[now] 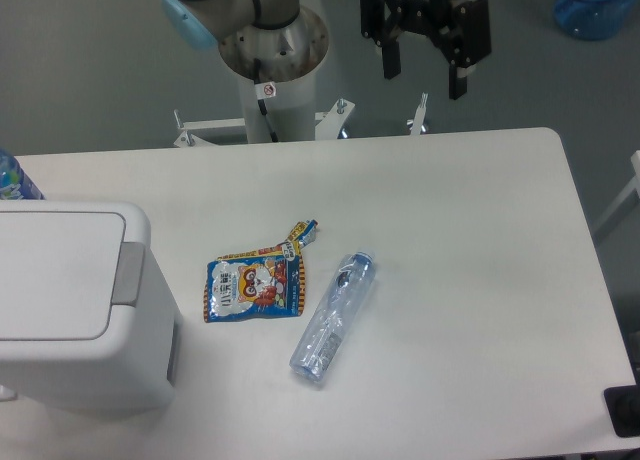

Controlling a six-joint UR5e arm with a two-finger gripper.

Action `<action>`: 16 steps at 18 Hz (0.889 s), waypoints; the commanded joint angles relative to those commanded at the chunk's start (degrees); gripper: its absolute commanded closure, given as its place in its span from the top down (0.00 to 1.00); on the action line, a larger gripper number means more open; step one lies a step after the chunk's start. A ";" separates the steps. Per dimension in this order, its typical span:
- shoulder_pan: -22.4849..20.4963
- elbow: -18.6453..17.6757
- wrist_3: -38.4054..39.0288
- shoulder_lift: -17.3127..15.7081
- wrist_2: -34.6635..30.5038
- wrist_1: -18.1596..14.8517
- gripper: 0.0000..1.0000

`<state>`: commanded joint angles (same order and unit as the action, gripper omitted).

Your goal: Open the trash can

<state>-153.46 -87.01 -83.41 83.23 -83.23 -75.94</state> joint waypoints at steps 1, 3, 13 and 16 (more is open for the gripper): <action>-0.09 0.00 0.00 0.00 0.00 0.00 1.00; 0.00 -0.09 0.00 -0.09 0.09 0.00 1.00; 1.49 -0.53 15.01 0.52 2.46 2.89 1.00; 3.59 -0.79 20.81 1.40 2.46 3.78 1.00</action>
<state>-149.86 -87.80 -62.59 84.63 -80.77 -72.16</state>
